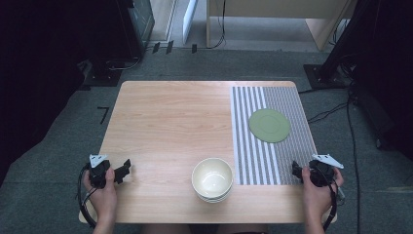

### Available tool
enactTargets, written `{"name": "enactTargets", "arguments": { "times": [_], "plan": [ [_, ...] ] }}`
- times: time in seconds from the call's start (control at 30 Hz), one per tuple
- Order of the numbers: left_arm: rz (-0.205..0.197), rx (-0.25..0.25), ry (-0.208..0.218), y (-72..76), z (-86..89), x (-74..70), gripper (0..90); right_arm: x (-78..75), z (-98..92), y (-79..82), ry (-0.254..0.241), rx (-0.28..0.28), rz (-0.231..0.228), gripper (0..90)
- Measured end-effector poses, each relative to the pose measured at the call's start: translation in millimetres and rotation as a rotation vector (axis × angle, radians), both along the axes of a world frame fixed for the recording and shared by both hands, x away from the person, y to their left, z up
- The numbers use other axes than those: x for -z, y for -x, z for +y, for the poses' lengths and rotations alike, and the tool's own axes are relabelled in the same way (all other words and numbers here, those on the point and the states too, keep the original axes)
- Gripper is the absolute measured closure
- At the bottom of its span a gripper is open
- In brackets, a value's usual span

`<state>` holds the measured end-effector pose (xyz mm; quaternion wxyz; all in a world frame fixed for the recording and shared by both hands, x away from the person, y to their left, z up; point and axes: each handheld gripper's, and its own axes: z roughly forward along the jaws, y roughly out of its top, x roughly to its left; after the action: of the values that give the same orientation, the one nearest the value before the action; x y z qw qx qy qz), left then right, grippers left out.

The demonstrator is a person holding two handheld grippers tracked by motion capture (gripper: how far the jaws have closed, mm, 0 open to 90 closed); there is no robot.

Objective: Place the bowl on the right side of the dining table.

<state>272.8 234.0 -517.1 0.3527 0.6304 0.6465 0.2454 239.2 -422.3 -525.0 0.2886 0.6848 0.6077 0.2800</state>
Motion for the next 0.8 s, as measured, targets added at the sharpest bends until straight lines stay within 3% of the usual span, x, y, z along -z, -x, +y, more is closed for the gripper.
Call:
{"name": "enactTargets", "arguments": {
  "times": [0.13,0.27,0.37,0.53,0.63,0.67,0.8],
  "plan": [
    [-0.019,-0.027,0.012,1.5,0.9,-0.3,17.1,0.1,0.3,-0.4,0.002,0.004,0.000,13.5],
    [-0.031,-0.013,0.031,2.8,2.2,-0.5,17.1,0.1,0.4,-0.4,0.003,0.003,0.000,13.6],
    [-0.020,-0.018,0.044,0.9,3.5,0.0,17.1,0.0,0.7,-0.3,0.003,0.005,0.001,13.7],
    [-0.025,-0.023,0.032,1.9,2.4,-1.1,17.0,-0.2,1.0,-0.3,0.000,0.015,-0.002,14.6],
    [-0.042,-0.032,0.029,3.5,2.5,-3.0,17.0,-0.6,2.4,2.4,-0.005,0.052,-0.013,18.2],
    [-0.078,-0.044,0.029,6.1,1.9,-7.3,17.0,-0.6,2.4,2.4,-0.005,0.052,-0.013,18.2],
    [-0.112,-0.018,0.019,7.6,-3.7,-19.2,17.0,-2.3,2.8,7.5,-0.015,0.060,-0.060,17.4]
  ]
}}
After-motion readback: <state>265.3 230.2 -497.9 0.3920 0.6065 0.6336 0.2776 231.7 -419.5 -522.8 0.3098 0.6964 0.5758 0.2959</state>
